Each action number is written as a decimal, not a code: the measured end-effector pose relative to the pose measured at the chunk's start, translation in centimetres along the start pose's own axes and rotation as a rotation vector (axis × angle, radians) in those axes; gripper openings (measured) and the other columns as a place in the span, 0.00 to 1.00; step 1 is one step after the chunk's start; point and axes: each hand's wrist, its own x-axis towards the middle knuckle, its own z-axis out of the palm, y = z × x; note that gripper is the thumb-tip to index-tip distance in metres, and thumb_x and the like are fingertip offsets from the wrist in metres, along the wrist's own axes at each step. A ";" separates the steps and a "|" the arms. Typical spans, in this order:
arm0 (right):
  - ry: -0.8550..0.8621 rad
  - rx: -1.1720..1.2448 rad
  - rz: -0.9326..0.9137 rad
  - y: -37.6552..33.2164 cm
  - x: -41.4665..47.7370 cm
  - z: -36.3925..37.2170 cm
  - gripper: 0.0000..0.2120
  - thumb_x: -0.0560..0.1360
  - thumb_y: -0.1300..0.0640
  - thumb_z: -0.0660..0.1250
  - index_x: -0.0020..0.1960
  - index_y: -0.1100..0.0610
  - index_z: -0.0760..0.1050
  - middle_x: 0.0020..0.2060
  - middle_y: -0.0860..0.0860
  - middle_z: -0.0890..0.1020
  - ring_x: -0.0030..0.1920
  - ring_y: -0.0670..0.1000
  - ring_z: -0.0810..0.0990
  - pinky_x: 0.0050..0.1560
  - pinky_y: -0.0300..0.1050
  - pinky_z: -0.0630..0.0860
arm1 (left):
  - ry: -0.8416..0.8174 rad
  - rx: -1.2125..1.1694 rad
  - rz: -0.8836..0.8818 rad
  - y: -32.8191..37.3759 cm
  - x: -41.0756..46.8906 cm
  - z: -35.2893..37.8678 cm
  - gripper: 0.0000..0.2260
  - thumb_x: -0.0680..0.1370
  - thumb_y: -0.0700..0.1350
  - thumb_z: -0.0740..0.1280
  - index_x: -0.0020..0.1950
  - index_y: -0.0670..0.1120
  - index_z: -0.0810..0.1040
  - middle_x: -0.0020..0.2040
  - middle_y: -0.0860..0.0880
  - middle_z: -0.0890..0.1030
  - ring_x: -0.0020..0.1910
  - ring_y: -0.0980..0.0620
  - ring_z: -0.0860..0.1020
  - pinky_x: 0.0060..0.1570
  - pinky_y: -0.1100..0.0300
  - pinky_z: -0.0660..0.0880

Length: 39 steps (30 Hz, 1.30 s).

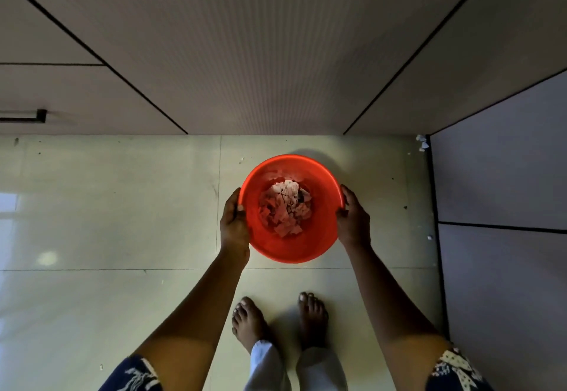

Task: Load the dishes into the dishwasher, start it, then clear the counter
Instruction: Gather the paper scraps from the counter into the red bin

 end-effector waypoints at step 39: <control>0.564 -0.188 0.251 -4.2 -13.9 -74.0 0.34 0.79 0.41 0.52 0.77 0.56 0.44 0.77 0.53 0.47 0.76 0.52 0.43 0.74 0.50 0.38 | -0.927 1.472 1.318 37.9 -45.0 56.5 0.41 0.62 0.70 0.33 0.71 0.56 0.28 0.77 0.48 0.34 0.76 0.47 0.38 0.73 0.42 0.40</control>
